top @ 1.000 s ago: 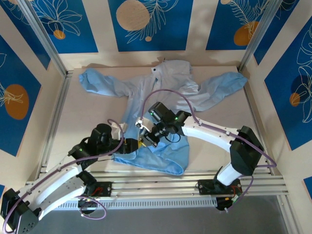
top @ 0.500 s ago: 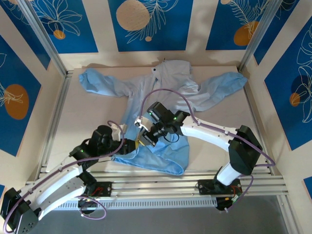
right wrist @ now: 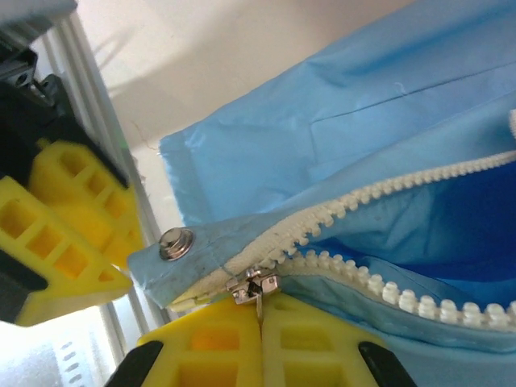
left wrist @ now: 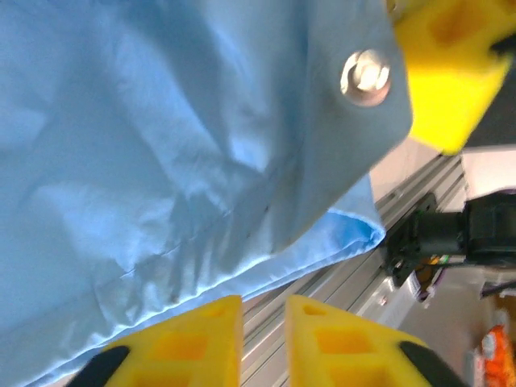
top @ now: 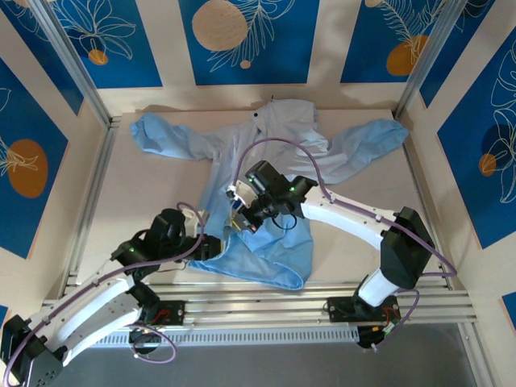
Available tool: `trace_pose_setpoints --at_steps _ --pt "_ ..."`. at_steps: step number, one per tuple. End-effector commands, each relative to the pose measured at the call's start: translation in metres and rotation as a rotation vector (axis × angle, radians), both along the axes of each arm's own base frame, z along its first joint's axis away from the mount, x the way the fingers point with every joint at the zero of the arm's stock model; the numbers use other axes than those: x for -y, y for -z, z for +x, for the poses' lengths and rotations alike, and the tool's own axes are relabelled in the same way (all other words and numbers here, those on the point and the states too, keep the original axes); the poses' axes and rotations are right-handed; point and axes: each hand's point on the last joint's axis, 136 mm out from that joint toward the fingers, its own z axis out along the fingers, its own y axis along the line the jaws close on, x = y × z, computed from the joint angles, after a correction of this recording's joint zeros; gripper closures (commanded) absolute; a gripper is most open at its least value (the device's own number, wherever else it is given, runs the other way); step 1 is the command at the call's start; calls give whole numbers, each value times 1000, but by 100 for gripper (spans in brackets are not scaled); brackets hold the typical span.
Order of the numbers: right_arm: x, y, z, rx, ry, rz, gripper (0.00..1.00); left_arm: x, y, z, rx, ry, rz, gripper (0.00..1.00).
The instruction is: Zip up the jacket
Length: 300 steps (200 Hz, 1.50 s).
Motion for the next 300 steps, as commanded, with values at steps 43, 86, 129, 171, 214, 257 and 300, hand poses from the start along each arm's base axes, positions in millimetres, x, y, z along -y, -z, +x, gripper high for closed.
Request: trace_pose_setpoints --at_steps 43,86,129,171,214,257,300 --pt "-19 2 -27 -83 -128 41 100 0 -42 21 117 -102 -82 63" --pt "-24 -4 -35 -99 -167 81 100 6 -36 31 103 -122 -117 71" --pt "-25 -7 -40 -111 -188 98 100 7 -28 32 90 -124 -122 72" --pt "-26 -9 -43 -119 -203 115 100 6 -17 33 75 -134 -124 82" --pt "-26 -9 -45 -126 -214 120 100 2 -12 33 65 -151 -122 84" --pt "-25 -4 -33 -107 -150 66 100 7 -11 29 65 -98 -112 100" --pt "-17 3 -14 -91 -25 -17 100 -2 -8 24 81 -82 -38 100"
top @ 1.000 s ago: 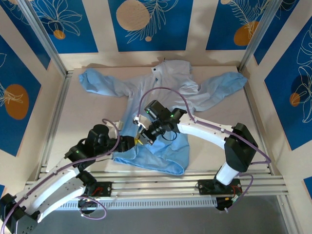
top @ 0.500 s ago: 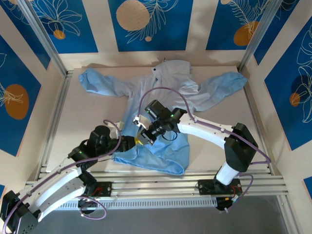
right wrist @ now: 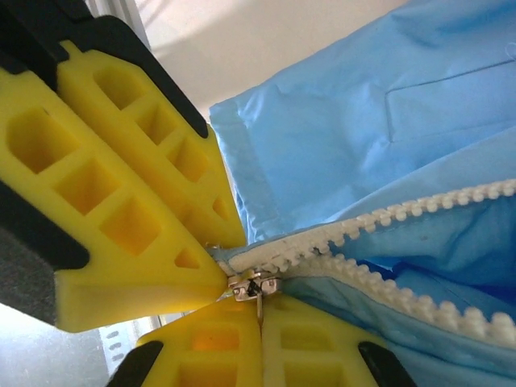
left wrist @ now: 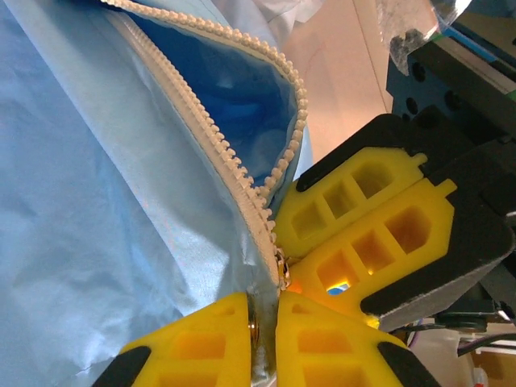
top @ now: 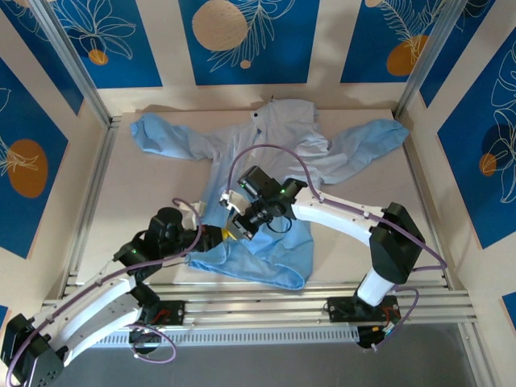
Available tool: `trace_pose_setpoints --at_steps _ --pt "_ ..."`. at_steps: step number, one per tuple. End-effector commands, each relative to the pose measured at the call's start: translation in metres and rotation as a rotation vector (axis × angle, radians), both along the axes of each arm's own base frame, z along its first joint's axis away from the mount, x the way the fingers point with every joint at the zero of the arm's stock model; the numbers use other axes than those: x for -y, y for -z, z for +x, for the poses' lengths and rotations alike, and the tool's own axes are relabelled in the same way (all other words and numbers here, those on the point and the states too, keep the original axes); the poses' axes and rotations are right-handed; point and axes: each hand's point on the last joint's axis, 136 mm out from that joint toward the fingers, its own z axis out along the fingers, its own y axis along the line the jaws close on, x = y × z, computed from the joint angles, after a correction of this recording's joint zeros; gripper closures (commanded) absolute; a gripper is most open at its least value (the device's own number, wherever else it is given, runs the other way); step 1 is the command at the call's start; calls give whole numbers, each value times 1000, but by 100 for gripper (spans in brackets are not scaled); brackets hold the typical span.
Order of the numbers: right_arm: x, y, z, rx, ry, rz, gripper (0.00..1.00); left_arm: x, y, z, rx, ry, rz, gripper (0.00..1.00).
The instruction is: Zip up the jacket
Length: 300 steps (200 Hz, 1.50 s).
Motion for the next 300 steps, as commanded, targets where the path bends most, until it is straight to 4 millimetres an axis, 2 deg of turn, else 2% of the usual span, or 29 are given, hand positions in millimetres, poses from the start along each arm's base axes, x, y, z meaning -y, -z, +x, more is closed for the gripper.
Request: trace_pose_setpoints --at_steps 1,41,76,140,208,253,281,300 --pt "-4 -12 10 12 57 -8 100 -10 7 -5 -4 11 72 100" --pt "7 -11 27 25 147 -56 100 -15 14 -15 -23 45 124 100" --pt "12 -12 36 34 184 -82 100 -14 12 -22 -28 83 128 100" --pt "11 -11 35 3 142 -88 100 -12 4 -36 -45 172 145 100" --pt "33 9 66 7 329 -278 100 -8 9 -39 -46 196 159 100" --pt "28 2 68 27 325 -224 100 -6 11 -38 -49 197 156 100" --pt "24 -6 69 51 301 -182 100 -10 5 -35 -29 178 166 100" --pt "29 -5 78 70 336 -200 100 -13 -2 -36 -18 168 175 100"
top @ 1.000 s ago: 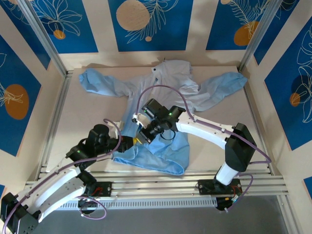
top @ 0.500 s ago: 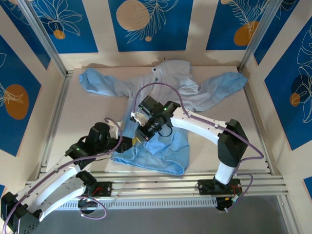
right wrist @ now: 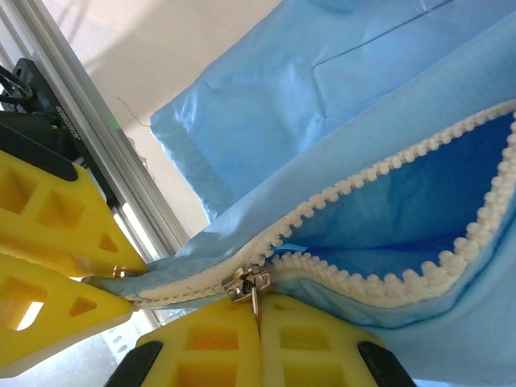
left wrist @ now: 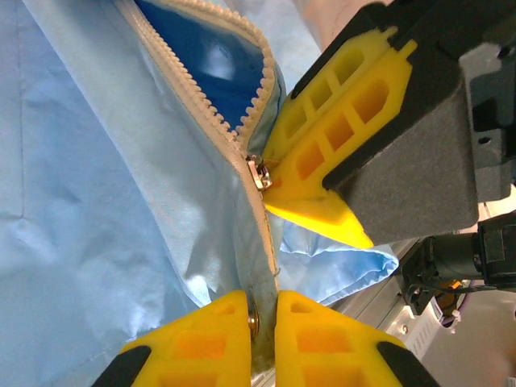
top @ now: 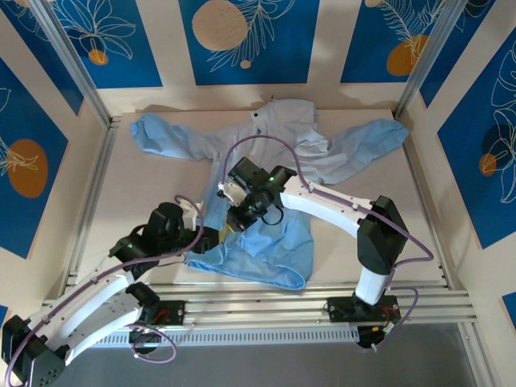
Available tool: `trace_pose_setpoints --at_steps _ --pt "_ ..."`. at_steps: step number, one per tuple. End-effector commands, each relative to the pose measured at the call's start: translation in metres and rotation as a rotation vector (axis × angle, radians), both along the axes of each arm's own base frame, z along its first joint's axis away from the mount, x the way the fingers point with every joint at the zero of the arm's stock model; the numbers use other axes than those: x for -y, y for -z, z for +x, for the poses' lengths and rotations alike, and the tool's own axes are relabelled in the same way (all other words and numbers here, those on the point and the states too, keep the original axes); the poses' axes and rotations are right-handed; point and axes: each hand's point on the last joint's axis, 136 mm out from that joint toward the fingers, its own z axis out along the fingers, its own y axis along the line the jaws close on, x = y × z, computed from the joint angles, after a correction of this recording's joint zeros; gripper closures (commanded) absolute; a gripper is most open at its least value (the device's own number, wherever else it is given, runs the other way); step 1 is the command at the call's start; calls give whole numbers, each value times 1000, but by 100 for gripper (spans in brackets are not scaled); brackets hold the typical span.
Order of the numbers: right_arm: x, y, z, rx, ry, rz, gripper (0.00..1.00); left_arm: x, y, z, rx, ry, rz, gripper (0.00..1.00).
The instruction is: Zip up the jacket
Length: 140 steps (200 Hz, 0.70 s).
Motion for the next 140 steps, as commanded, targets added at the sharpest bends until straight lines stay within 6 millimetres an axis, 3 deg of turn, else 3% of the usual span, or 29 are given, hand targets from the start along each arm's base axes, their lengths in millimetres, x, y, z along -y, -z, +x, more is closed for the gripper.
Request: trace_pose_setpoints --at_steps 1,54,140 --pt "25 -7 52 152 152 -49 100 -4 -3 -26 -51 77 27 100" --pt "30 -28 85 211 212 -19 100 -14 -20 -28 -29 62 67 100" --pt "23 -54 96 270 181 21 100 -25 -45 -20 23 24 126 100"
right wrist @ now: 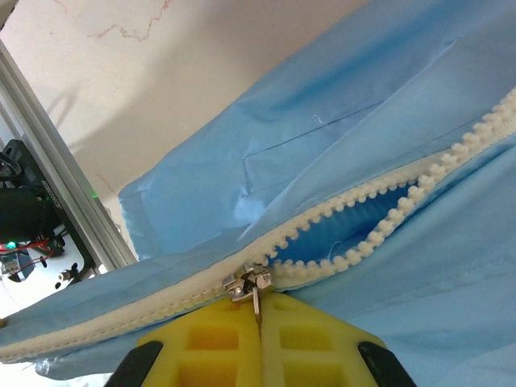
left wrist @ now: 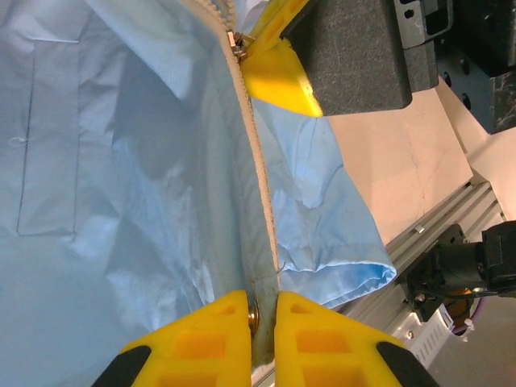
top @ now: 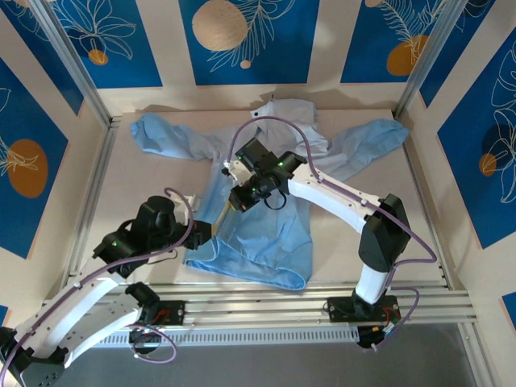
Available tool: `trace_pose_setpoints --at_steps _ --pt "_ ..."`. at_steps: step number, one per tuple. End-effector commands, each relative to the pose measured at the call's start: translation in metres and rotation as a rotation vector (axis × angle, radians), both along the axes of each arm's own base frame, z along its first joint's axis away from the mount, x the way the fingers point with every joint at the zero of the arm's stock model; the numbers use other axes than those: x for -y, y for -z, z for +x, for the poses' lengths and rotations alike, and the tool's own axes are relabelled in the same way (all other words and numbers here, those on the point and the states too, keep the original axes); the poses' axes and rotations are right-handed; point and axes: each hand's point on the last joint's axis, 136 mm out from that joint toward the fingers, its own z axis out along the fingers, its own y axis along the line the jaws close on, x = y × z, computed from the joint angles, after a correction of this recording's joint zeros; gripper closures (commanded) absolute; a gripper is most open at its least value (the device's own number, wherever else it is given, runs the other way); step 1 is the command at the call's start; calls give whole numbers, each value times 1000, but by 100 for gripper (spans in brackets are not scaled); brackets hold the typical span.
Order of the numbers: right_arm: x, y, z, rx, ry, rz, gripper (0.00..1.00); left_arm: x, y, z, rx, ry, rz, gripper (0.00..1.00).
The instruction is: Zip up the jacket
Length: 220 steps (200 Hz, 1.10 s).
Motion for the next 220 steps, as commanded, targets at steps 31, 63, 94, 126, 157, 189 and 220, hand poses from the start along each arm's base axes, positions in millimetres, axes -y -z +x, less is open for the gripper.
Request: trace_pose_setpoints --at_steps 31,63,94,126,157,189,220 --pt "17 -33 51 165 103 -5 100 -15 -21 -14 -30 32 97 100" --pt "19 -50 66 206 111 12 100 -23 -46 -6 10 11 125 100" --pt "25 -66 84 242 130 32 100 -33 -73 2 54 -16 140 100" --pt "32 -76 104 261 150 44 100 -40 -86 4 64 -36 139 100" --pt "41 -76 122 262 175 46 100 -44 -85 1 55 -49 131 100" --pt "48 -75 138 267 190 45 100 -46 -79 -3 40 -59 128 100" --pt "53 -75 152 275 202 41 100 -48 -74 -6 27 -64 128 100"
